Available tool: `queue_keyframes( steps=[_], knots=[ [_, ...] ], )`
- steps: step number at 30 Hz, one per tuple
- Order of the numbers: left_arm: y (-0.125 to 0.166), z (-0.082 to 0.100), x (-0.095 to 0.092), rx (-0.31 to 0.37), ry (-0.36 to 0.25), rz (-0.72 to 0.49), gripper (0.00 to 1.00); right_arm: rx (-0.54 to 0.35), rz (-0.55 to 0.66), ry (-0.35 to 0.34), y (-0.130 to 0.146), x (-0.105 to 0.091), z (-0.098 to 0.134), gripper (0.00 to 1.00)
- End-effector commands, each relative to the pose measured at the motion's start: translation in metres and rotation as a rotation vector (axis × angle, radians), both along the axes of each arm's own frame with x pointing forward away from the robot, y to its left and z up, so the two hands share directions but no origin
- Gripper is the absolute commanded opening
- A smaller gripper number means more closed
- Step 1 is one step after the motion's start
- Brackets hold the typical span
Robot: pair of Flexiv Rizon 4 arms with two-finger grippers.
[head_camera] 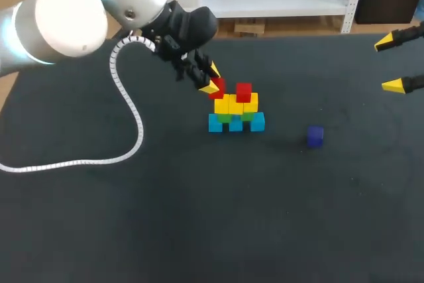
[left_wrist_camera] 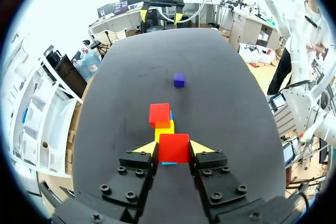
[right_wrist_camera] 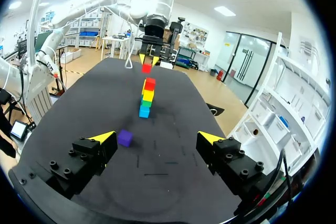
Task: Place the blue cubes, place green cubes on the blue cubes, place the yellow cubes on the green cubes, then place the red cubes on the yellow cubes, and place purple cube on the red cubes.
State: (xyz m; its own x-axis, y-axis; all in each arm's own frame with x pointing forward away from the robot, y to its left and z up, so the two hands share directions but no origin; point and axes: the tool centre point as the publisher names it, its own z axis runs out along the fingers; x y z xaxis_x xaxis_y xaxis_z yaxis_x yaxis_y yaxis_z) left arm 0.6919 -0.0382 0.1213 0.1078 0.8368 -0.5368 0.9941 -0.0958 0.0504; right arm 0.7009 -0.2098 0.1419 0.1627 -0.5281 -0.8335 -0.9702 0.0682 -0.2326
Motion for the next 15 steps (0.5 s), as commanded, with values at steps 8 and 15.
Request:
queue_keyframes(
  steps=[8,15],
  knots=[
    [-0.011,-0.012,0.009,-0.019,0.020,-0.017,0.00,0.001,0.000,-0.001,0.000,0.000,0.000,1.00],
    [-0.015,-0.013,0.013,-0.020,0.021,-0.017,0.00,0.001,0.000,-0.001,0.000,0.000,0.000,1.00]
  ],
)
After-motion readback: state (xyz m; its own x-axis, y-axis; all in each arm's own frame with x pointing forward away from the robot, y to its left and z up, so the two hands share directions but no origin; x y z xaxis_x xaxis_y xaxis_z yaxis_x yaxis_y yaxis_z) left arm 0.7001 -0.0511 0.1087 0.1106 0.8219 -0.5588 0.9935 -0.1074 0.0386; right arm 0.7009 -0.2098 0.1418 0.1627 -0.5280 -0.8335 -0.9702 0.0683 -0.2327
